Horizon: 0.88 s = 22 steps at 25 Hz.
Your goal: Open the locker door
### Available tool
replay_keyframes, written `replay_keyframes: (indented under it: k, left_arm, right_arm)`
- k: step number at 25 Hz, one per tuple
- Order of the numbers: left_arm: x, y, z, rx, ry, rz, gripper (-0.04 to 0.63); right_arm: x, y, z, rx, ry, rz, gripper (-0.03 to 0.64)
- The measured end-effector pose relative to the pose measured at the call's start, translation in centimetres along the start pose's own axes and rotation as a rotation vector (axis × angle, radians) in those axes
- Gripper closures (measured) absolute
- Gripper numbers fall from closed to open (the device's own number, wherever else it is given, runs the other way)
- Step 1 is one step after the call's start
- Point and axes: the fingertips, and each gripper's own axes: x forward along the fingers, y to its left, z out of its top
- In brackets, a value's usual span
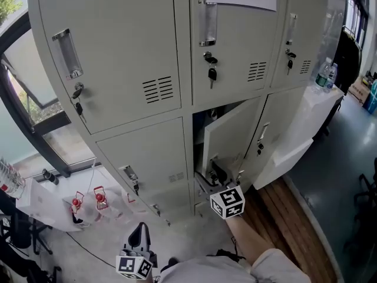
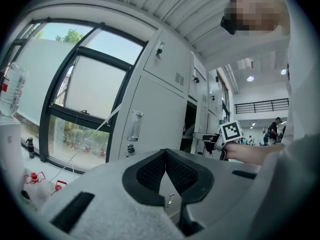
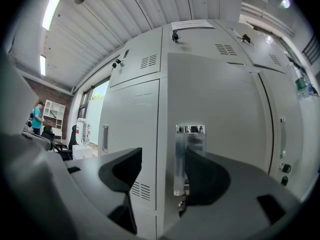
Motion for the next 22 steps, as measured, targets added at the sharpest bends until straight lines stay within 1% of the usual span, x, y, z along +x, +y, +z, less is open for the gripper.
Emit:
replay_keyframes:
  k: [8, 22]
  left_arm:
    - [-0.1, -1.9, -1.2, -0.035, 0.027, -0.076, 0.591]
    - [1.4, -4.9, -2.6, -0.040, 0.075, -0.234, 0.591]
  right_arm:
    - [-4.3, -0.8, -0.1, -0.002, 0.012, -0.065, 0.377]
    - [-10.5, -5.4, -0.5, -0.016, 0.028, -0.287, 0.377]
